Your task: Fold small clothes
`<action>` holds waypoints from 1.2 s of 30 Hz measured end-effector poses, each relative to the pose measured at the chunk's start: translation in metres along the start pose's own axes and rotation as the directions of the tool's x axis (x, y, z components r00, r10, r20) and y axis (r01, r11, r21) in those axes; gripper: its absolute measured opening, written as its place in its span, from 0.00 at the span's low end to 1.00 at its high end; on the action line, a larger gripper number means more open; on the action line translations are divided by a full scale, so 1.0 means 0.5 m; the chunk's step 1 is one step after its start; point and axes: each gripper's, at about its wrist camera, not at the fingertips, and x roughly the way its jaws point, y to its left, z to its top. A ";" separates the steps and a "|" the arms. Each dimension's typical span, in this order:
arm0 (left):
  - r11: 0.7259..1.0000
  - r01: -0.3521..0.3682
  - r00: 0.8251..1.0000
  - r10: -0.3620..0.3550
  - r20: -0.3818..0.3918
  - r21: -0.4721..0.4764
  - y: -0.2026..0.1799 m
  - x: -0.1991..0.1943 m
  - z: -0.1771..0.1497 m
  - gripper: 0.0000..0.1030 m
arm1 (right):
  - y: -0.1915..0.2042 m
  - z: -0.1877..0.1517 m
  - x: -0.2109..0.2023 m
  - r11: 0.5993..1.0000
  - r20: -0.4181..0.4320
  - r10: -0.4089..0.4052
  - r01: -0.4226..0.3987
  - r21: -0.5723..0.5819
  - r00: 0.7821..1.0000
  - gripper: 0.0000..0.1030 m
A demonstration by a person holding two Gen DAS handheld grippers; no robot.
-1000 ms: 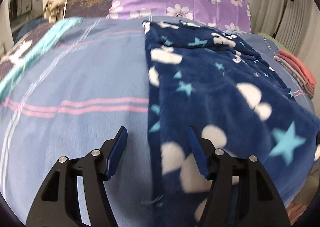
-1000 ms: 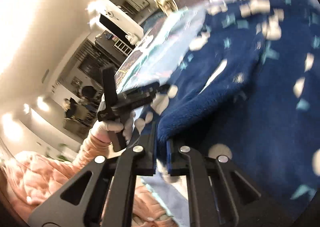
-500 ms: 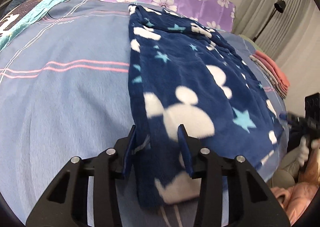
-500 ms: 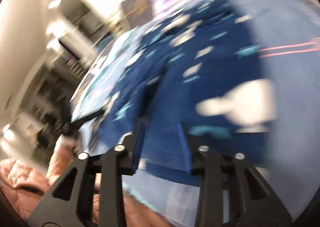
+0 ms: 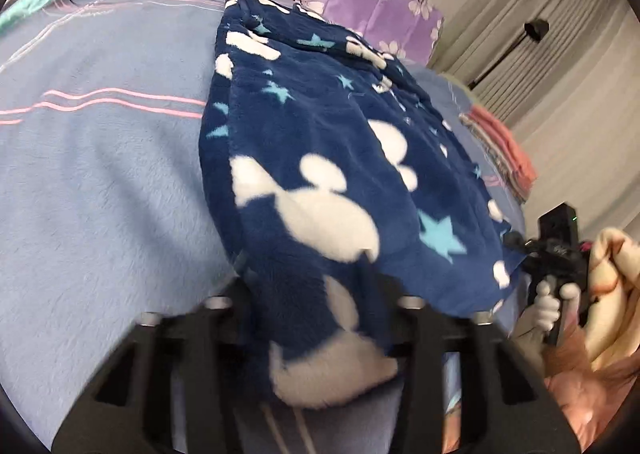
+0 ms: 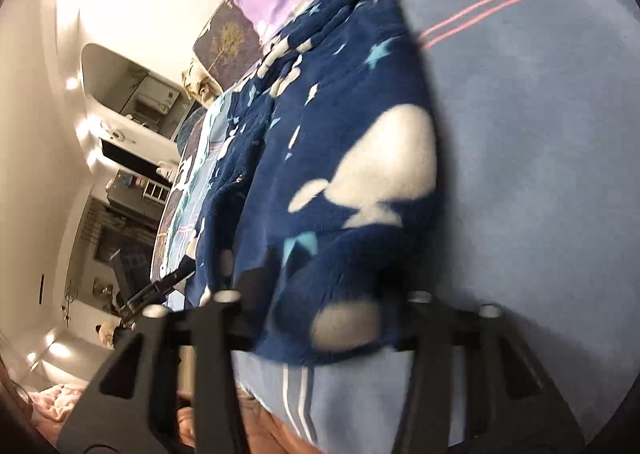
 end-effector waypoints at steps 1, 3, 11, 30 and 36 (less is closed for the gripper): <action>1.000 0.011 1.000 -0.011 0.002 -0.015 0.001 0.000 0.002 0.15 | 0.002 0.003 0.001 1.000 0.004 0.014 -0.014 0.010 1.000 0.20; 1.000 -0.001 0.999 0.000 0.041 0.008 -0.019 -0.016 0.001 0.13 | 0.019 0.000 -0.017 1.000 0.034 0.009 -0.009 -0.016 0.999 0.16; 0.988 0.040 0.965 -0.078 0.251 0.152 -0.138 -0.163 0.045 0.10 | 0.148 0.012 -0.171 0.971 0.217 0.154 -0.108 -0.212 0.964 0.12; 0.982 -0.057 0.939 -0.008 0.343 0.179 -0.161 -0.189 0.170 0.11 | 0.143 0.113 -0.227 0.969 0.320 0.095 -0.015 -0.246 0.943 0.14; 0.977 -0.113 0.928 0.040 0.370 0.179 -0.152 -0.158 0.296 0.11 | 0.194 0.229 -0.206 0.954 0.367 0.083 0.033 -0.297 0.926 0.14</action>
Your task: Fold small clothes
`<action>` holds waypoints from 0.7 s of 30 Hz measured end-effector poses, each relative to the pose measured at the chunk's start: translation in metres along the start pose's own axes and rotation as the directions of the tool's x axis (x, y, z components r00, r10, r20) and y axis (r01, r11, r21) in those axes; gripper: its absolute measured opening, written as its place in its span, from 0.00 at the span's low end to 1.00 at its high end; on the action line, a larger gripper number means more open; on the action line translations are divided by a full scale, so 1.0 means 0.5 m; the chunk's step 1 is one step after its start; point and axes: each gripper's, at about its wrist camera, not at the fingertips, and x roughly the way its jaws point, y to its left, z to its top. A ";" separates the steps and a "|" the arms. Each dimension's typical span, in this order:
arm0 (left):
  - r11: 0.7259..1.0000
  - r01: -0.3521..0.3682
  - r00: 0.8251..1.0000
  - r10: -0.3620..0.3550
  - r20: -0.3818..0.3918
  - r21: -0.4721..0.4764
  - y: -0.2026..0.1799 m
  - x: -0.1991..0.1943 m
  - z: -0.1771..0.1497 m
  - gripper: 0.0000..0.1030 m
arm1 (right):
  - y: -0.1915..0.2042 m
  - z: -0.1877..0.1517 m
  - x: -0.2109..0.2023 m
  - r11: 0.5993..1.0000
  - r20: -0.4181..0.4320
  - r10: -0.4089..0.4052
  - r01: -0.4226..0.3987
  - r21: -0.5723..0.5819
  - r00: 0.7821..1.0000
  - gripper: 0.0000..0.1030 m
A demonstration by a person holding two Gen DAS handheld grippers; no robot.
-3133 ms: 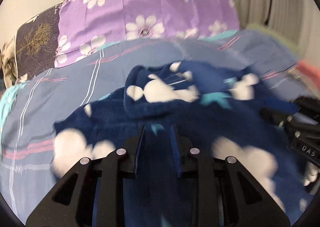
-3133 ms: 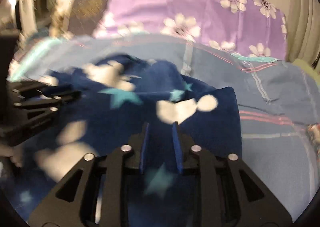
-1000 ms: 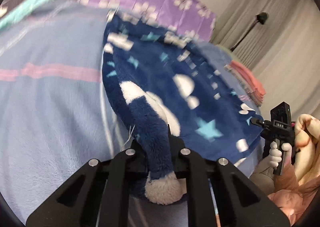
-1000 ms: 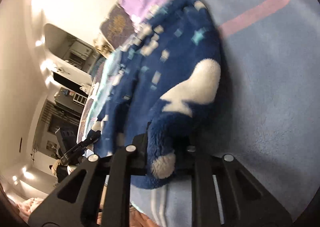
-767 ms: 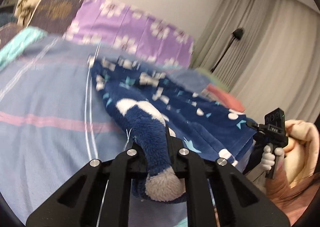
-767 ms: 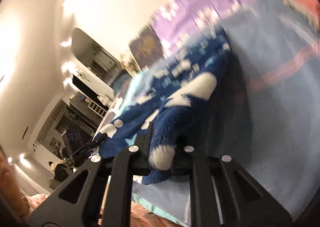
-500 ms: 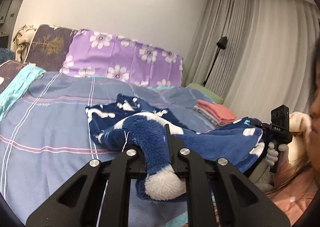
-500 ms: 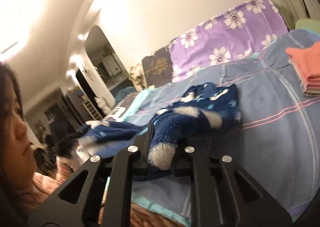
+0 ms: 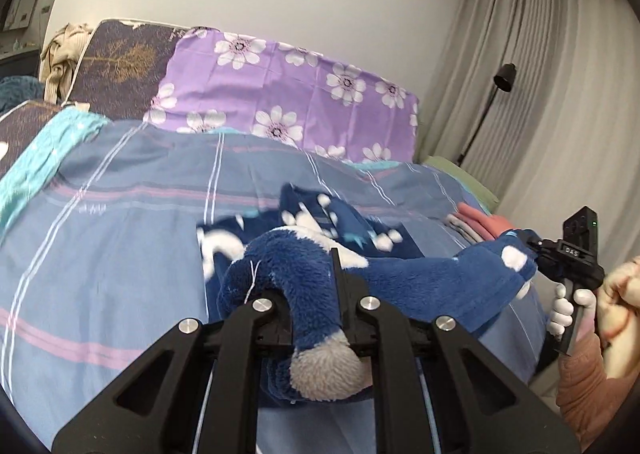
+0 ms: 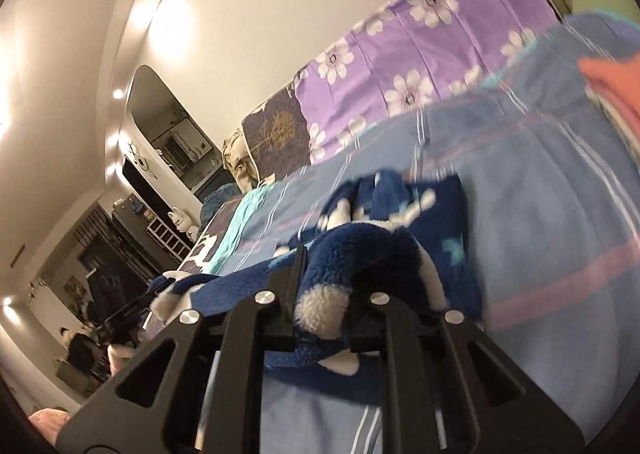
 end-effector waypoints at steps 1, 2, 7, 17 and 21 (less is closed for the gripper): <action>1.000 -0.009 1.000 0.009 0.006 -0.002 0.005 0.015 0.018 0.11 | -0.003 0.015 0.012 1.000 0.009 -0.003 0.003 -0.002 1.000 0.14; 1.000 -0.013 1.000 0.013 0.010 -0.004 0.009 0.030 0.032 0.11 | -0.009 0.033 0.026 1.000 0.020 -0.011 0.011 0.001 1.000 0.14; 0.999 -0.041 0.999 0.041 -0.015 -0.016 0.031 0.122 0.090 0.12 | -0.050 0.089 0.105 0.998 0.026 -0.055 0.055 0.017 0.998 0.14; 0.993 -0.114 0.989 0.110 -0.096 -0.031 0.105 0.308 0.111 0.13 | -0.135 0.149 0.303 0.978 -0.023 -0.208 0.207 -0.036 0.978 0.14; 0.983 -0.182 0.965 0.176 -0.193 -0.010 0.144 0.440 0.072 0.14 | -0.207 0.110 0.407 0.943 -0.113 -0.334 0.330 -0.049 0.936 0.15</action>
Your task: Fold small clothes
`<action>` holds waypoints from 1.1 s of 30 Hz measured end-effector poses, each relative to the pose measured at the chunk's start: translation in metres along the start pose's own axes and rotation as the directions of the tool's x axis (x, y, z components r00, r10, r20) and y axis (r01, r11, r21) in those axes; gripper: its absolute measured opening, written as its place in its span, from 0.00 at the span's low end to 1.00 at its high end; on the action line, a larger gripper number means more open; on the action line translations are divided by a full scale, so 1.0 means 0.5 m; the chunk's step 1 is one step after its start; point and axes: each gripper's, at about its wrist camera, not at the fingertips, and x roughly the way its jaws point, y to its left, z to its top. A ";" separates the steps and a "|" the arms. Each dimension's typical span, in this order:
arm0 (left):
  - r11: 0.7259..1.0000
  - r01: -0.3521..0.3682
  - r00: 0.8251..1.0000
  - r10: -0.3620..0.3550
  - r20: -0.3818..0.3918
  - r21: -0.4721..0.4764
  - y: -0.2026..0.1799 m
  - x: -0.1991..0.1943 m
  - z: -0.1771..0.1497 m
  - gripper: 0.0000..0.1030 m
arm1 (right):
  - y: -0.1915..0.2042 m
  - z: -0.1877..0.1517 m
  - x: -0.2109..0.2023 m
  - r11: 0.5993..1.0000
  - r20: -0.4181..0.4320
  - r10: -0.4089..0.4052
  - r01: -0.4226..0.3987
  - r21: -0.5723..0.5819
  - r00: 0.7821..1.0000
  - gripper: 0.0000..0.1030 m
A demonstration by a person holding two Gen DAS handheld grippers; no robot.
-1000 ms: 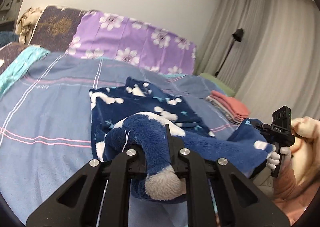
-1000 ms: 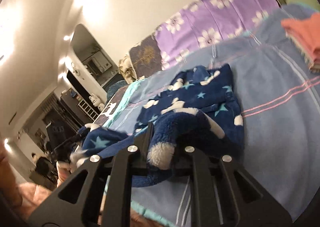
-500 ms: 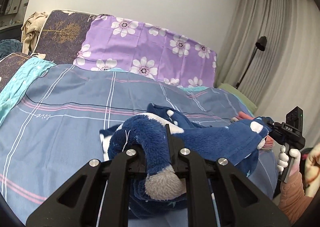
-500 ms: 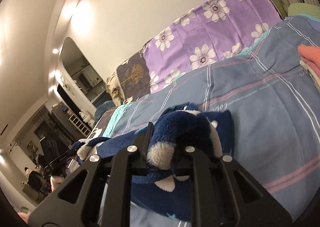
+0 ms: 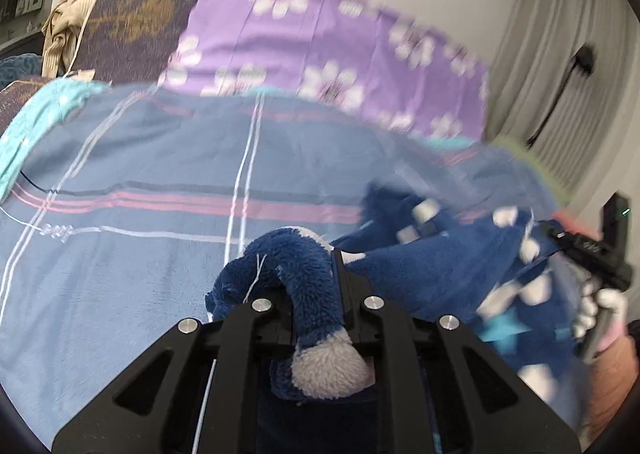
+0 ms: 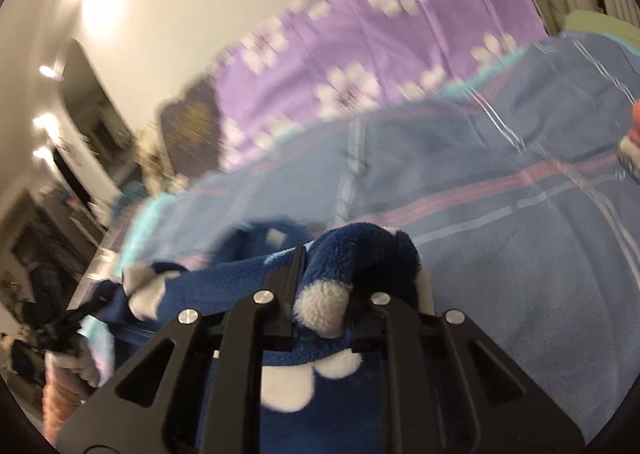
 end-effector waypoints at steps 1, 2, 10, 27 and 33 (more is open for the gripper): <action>0.999 -0.037 0.997 0.038 -0.064 0.023 0.003 0.053 -0.017 0.15 | -0.011 -0.010 0.027 1.000 -0.027 -0.020 0.020 0.000 0.999 0.15; 0.999 -0.040 0.994 0.042 -0.096 0.026 0.007 0.075 -0.029 0.16 | -0.025 -0.024 0.054 1.000 -0.055 -0.026 0.027 0.013 0.998 0.15; 1.000 -0.026 0.995 0.028 -0.091 0.017 0.018 0.071 -0.035 0.17 | -0.020 -0.031 0.056 0.999 -0.049 -0.037 0.036 -0.017 0.998 0.17; 0.999 0.017 1.000 -0.018 0.023 0.045 -0.002 -0.115 -0.058 0.32 | 0.031 -0.050 -0.089 0.930 0.018 -0.141 0.139 -0.339 0.990 0.53; 0.952 -0.169 0.984 0.175 -0.005 0.254 0.004 -0.081 -0.082 0.43 | 0.002 -0.035 -0.024 0.906 -0.052 -0.210 0.174 -0.386 0.976 0.61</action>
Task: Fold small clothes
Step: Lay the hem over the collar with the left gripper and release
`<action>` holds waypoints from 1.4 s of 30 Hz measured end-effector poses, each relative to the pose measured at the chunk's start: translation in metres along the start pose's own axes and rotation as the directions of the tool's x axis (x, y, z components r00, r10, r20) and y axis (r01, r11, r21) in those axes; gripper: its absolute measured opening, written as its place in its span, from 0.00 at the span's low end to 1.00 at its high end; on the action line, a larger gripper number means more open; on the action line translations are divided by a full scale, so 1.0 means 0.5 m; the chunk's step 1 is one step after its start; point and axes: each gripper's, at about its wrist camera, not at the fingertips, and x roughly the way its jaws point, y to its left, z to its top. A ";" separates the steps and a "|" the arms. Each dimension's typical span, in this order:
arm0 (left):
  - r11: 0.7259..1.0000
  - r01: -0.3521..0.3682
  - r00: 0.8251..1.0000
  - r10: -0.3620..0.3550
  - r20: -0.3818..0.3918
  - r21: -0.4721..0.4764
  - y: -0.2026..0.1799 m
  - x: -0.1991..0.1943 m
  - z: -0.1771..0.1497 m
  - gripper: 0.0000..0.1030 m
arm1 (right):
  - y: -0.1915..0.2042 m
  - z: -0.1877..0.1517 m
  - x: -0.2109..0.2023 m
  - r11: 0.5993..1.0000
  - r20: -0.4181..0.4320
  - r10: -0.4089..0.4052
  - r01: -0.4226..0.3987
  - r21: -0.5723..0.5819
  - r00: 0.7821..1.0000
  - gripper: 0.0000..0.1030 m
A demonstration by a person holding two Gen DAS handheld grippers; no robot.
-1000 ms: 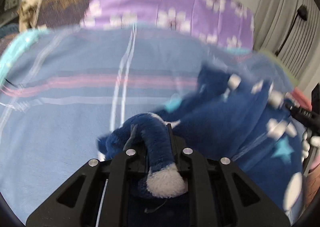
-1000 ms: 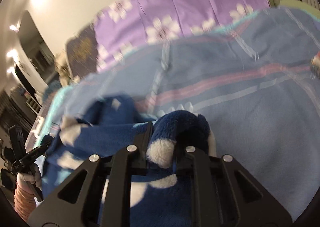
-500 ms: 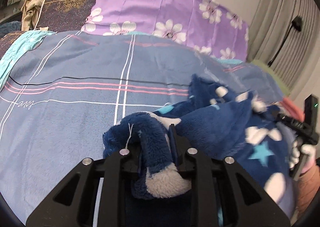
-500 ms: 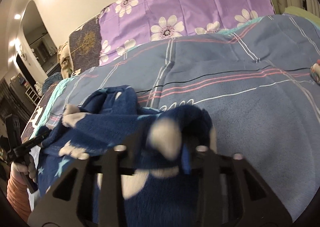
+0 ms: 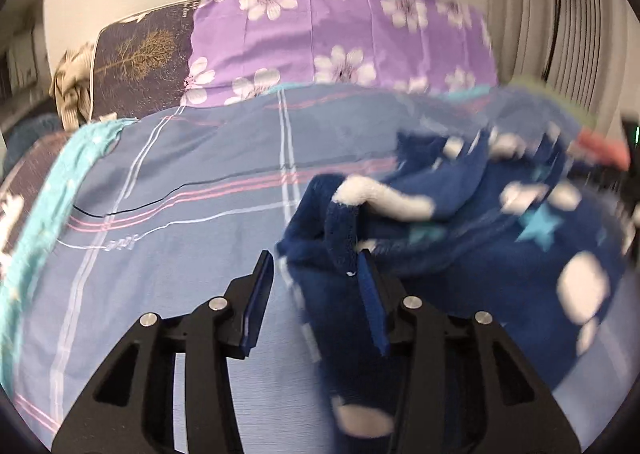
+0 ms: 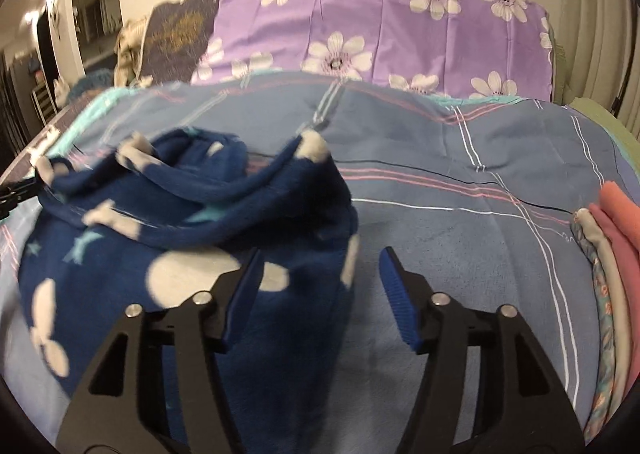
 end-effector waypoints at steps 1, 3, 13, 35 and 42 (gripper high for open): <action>1.000 -0.017 1.000 0.017 -0.018 0.022 0.001 0.009 -0.001 0.43 | -0.004 0.005 0.013 1.000 -0.012 0.004 -0.004 0.000 1.000 0.62; 0.997 -0.036 0.998 0.039 -0.048 0.074 0.004 0.035 0.005 0.43 | -0.013 0.018 0.039 0.999 -0.032 0.038 -0.037 0.018 0.999 0.63; 0.971 0.219 0.972 -0.226 -0.069 -0.095 0.069 0.175 0.124 0.15 | -0.072 0.093 0.132 0.917 -0.008 0.330 -0.318 0.241 0.944 0.35; 0.972 0.122 0.991 -0.131 -0.028 -0.201 0.078 0.026 0.025 0.34 | -0.097 -0.048 -0.068 0.933 0.045 0.195 -0.199 0.301 0.980 0.37; 0.977 0.143 0.987 -0.153 -0.057 -0.156 -0.007 -0.070 -0.132 0.47 | -0.069 -0.239 -0.172 0.901 0.038 0.248 -0.244 0.360 0.968 0.37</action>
